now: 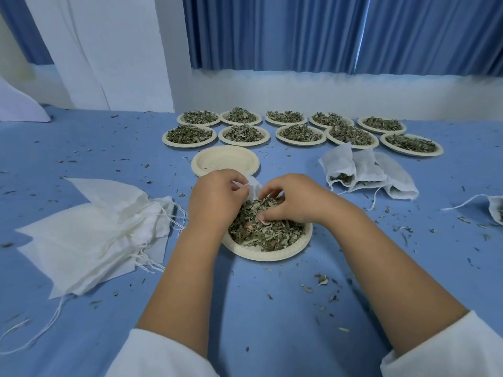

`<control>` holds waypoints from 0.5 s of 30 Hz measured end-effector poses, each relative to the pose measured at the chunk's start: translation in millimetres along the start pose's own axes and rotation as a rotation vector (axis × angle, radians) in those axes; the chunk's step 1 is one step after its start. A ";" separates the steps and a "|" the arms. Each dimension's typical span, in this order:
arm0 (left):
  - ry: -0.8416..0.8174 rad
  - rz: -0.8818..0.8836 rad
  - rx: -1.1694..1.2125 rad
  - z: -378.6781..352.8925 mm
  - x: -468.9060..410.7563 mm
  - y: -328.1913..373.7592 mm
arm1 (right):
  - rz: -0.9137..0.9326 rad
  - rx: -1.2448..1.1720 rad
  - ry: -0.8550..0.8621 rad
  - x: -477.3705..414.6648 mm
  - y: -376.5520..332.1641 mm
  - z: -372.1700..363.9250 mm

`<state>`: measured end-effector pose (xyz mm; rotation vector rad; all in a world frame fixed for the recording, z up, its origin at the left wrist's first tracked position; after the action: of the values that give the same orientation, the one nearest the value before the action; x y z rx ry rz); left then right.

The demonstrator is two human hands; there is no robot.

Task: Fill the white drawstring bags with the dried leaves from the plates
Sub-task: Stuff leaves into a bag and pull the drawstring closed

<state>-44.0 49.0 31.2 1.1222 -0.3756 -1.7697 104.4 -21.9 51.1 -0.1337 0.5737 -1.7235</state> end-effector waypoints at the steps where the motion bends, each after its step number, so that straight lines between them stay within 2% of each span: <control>1: -0.001 -0.001 -0.001 0.2 0.0 0.2 | 0.011 -0.002 0.017 -0.5 -0.5 -0.7; 7: 0.076 -0.005 0.030 -0.2 -0.8 0.8 | 0.052 -0.080 0.062 -1.5 1.3 -1.7; 9: 0.163 -0.002 0.054 1.8 -1.1 2.3 | 0.042 -0.119 0.075 -1.5 1.3 -1.5; 12: 0.359 0.089 0.134 11.7 -5.4 0.3 | 0.045 -0.161 0.084 -2.0 2.0 -1.0; 15: 0.428 0.235 0.173 18.2 -11.7 -6.6 | 0.064 -0.158 0.077 -2.5 3.0 -1.4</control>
<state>-61.4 58.1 42.5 1.4771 -0.3845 -1.2696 107.1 -19.5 49.0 -0.1596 0.7639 -1.6261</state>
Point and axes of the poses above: each hand's wrist, its own x-axis away from the middle knuckle, its own z-axis out of the back of the hand, y = z × x, the point moved 1 cm from there along -x, towards the middle knuckle, and after that the axes turned 15 degrees about y, right-handed, at the moved point
